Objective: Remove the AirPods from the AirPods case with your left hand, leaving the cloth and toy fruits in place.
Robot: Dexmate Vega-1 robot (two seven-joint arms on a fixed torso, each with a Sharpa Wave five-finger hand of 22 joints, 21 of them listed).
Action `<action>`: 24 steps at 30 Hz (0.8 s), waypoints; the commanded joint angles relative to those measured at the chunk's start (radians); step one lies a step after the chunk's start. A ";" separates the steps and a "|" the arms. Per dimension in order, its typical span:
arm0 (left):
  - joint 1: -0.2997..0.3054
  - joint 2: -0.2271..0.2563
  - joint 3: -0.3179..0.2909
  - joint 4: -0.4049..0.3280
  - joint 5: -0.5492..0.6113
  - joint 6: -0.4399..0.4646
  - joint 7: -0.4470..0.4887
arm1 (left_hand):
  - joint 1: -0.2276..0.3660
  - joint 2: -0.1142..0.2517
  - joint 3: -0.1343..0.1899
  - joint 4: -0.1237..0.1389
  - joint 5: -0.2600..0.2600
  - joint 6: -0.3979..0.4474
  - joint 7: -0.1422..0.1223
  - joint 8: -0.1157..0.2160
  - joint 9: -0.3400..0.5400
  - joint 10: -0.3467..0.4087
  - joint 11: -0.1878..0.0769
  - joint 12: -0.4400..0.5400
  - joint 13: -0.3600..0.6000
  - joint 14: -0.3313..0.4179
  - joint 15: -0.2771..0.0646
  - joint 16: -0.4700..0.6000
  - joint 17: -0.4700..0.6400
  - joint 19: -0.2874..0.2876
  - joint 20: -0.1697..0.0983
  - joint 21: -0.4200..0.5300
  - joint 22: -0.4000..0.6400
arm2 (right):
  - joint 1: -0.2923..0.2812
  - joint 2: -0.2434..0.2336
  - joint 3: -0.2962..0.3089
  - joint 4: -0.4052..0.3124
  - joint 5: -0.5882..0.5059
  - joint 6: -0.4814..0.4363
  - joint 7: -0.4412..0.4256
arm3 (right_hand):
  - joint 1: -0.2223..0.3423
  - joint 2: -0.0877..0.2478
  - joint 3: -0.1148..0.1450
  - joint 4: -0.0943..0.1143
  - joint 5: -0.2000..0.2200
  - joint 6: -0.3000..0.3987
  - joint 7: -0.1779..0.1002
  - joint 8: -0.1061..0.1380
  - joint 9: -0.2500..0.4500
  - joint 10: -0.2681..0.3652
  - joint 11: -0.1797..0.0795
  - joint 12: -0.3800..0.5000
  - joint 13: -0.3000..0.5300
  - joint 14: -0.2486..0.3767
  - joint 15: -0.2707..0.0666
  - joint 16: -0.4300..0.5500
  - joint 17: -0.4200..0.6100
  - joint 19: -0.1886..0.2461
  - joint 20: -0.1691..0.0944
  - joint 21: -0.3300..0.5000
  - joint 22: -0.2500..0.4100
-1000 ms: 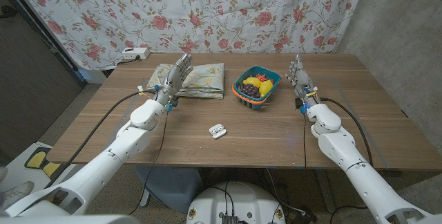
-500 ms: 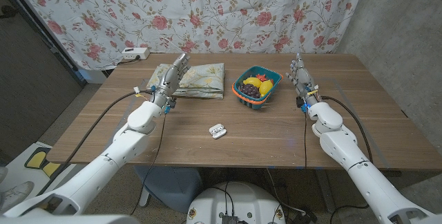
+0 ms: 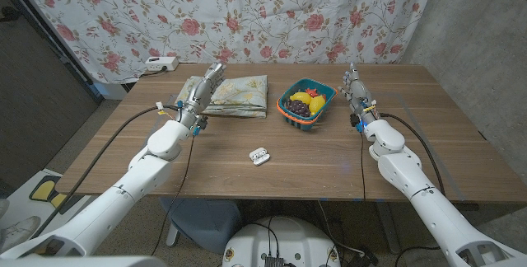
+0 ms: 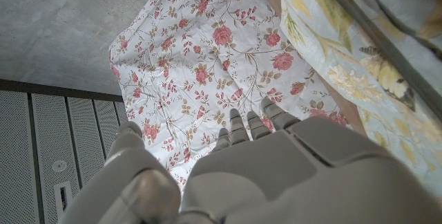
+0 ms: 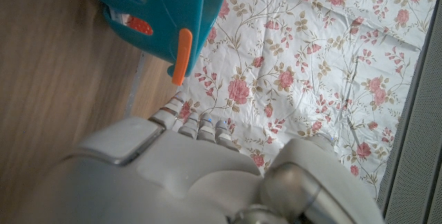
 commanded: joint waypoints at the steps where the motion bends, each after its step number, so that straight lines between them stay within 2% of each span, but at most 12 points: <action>1: 0.003 0.039 -0.028 -0.050 0.105 0.017 0.025 | 0.005 -0.010 -0.003 -0.005 0.005 -0.013 -0.002 0.003 0.003 0.003 -0.012 0.001 0.004 -0.004 -0.010 -0.002 0.003 0.002 -0.008 -0.002 0.003 | 0.011 0.009 -0.003 0.020 -0.006 0.027 0.016 | 0.012 -0.005 0.000 -0.005 -0.005 -0.001 -0.010 -0.002 0.003 0.003 -0.007 0.000 0.005 0.001 -0.001 0.005 0.001 0.001 0.008 0.001 0.003; 2: 0.000 0.033 -0.030 -0.046 0.087 0.013 0.012 | 0.007 -0.010 -0.003 -0.005 0.006 0.002 0.004 0.012 0.003 0.006 -0.010 0.002 0.004 -0.003 -0.009 -0.001 0.003 0.003 -0.006 -0.002 0.003 | 0.011 0.011 -0.003 0.022 -0.007 0.031 0.015 | 0.012 -0.005 0.000 -0.006 -0.005 0.000 -0.010 -0.002 0.003 0.008 -0.016 0.002 0.005 0.003 -0.005 0.006 0.001 0.002 0.009 0.001 0.003; 3: -0.005 0.034 -0.029 -0.044 0.075 0.009 -0.007 | 0.013 0.000 0.002 -0.004 0.008 0.018 0.009 0.020 0.003 0.011 -0.011 0.003 0.005 -0.001 -0.010 -0.001 0.003 0.004 -0.009 -0.002 0.003 | 0.010 0.011 -0.003 0.024 -0.010 0.035 0.012 | 0.015 -0.004 0.000 -0.007 -0.007 0.003 -0.030 0.000 0.003 0.033 -0.057 0.009 0.006 0.008 -0.021 0.007 0.001 0.002 0.010 0.001 0.003; 4: -0.005 0.041 -0.028 -0.051 0.084 0.014 -0.013 | 0.045 0.048 0.030 -0.004 0.010 0.020 0.008 0.023 0.004 0.014 -0.011 0.003 0.005 0.000 -0.012 -0.001 0.002 0.006 -0.009 -0.002 0.003 | 0.008 0.010 -0.003 0.023 -0.011 0.036 0.012 | 0.017 -0.004 0.000 -0.008 -0.008 0.005 -0.043 0.000 0.003 0.042 -0.072 0.011 0.006 0.008 -0.026 0.007 0.001 0.005 0.010 0.002 0.003; 5: -0.002 0.041 -0.028 -0.059 0.081 0.020 -0.015 | 0.048 0.051 0.032 -0.005 0.010 0.021 0.008 0.024 0.004 0.015 -0.013 0.004 0.005 0.001 -0.012 -0.001 0.002 0.006 -0.009 -0.002 0.003 | 0.006 0.009 -0.004 0.021 -0.014 0.037 0.009 | 0.018 -0.004 0.001 -0.009 -0.008 0.007 -0.049 0.001 0.003 0.047 -0.077 0.011 0.006 0.010 -0.036 0.007 0.001 0.007 0.009 0.002 0.003; 8: -0.009 0.054 -0.028 -0.078 0.109 0.032 -0.017 | 0.068 0.070 0.046 -0.010 0.007 0.001 -0.013 0.017 0.003 0.016 -0.018 0.003 0.005 0.000 -0.016 -0.002 0.001 0.006 -0.010 -0.003 0.003 | 0.001 0.006 -0.005 0.012 -0.015 0.034 0.006 | 0.021 -0.004 0.002 -0.011 -0.009 0.006 -0.063 -0.001 0.003 0.046 -0.076 0.007 0.006 -0.019 -0.051 -0.004 0.001 -0.005 -0.007 -0.002 0.003; 10: -0.011 0.063 -0.032 -0.089 0.154 0.036 -0.001 | 0.067 0.060 0.041 -0.011 0.005 -0.002 -0.014 0.016 0.003 0.016 -0.020 0.002 0.005 -0.001 -0.018 -0.002 0.001 0.006 -0.011 -0.003 0.003 | 0.000 0.002 -0.007 0.004 -0.021 0.028 0.001 | 0.022 -0.003 0.002 -0.012 -0.010 0.003 -0.067 -0.002 0.003 0.045 -0.076 0.006 0.006 -0.023 -0.051 -0.005 0.001 -0.010 -0.006 -0.004 0.003; 13: -0.012 0.062 -0.038 -0.089 0.126 0.042 -0.025 | 0.054 0.032 0.025 -0.010 0.002 -0.004 -0.011 0.017 0.003 0.013 -0.018 0.001 0.006 -0.004 -0.018 -0.002 0.002 0.006 -0.011 -0.004 0.003 | 0.000 0.000 -0.007 -0.001 -0.023 0.030 -0.002 | 0.023 -0.003 0.002 -0.012 -0.010 0.001 -0.070 -0.003 0.003 0.044 -0.075 0.005 0.006 -0.023 -0.051 -0.005 0.001 -0.011 -0.006 -0.004 0.003; 16: 0.002 0.117 -0.052 -0.159 0.315 0.087 0.049 | 0.048 0.021 0.018 -0.009 0.001 -0.003 -0.008 0.018 0.003 0.015 -0.017 0.001 0.006 -0.003 -0.018 -0.002 0.003 0.006 -0.012 -0.004 0.003 | 0.001 -0.004 -0.008 -0.006 -0.023 0.024 -0.003 | 0.024 -0.002 0.003 -0.012 -0.010 0.000 -0.071 -0.003 0.003 0.044 -0.075 0.005 0.007 -0.023 -0.051 -0.005 0.001 -0.011 -0.005 -0.004 0.003; 19: 0.000 0.088 -0.062 -0.132 0.209 0.064 -0.010 | 0.041 0.008 0.010 -0.008 0.001 -0.006 -0.005 0.017 0.003 0.016 -0.018 0.001 0.006 -0.003 -0.019 -0.001 0.003 0.008 -0.013 -0.003 0.003 | 0.002 -0.007 -0.007 -0.012 -0.022 0.019 -0.005 | 0.025 -0.002 0.003 -0.013 -0.010 0.000 -0.072 -0.003 0.003 0.044 -0.075 0.005 0.007 -0.023 -0.051 -0.004 0.001 -0.012 -0.003 -0.004 0.003; 21: 0.003 0.110 -0.067 -0.154 0.292 0.082 0.019 | 0.036 0.001 0.005 -0.007 0.001 -0.006 -0.003 0.017 0.003 0.016 -0.015 0.001 0.006 -0.003 -0.019 -0.001 0.004 0.009 -0.014 -0.003 0.003 | 0.002 -0.009 -0.006 -0.013 -0.021 0.017 -0.004 | 0.025 -0.002 0.003 -0.013 -0.010 0.000 -0.072 -0.003 0.003 0.045 -0.074 0.005 0.007 -0.021 -0.052 -0.003 0.001 -0.012 -0.003 -0.004 0.003; 24: 0.005 0.110 -0.080 -0.160 0.252 0.102 -0.011 | 0.031 -0.012 -0.003 -0.006 0.003 -0.008 -0.001 0.017 0.003 0.013 -0.018 -0.001 0.007 -0.003 -0.020 -0.001 0.004 0.012 -0.015 -0.002 0.003 | 0.005 -0.010 -0.006 -0.012 -0.019 0.015 -0.003 | 0.025 -0.002 0.003 -0.013 -0.011 0.000 -0.073 -0.003 0.003 0.047 -0.074 0.005 0.007 -0.021 -0.052 -0.003 0.001 -0.013 -0.002 -0.004 0.003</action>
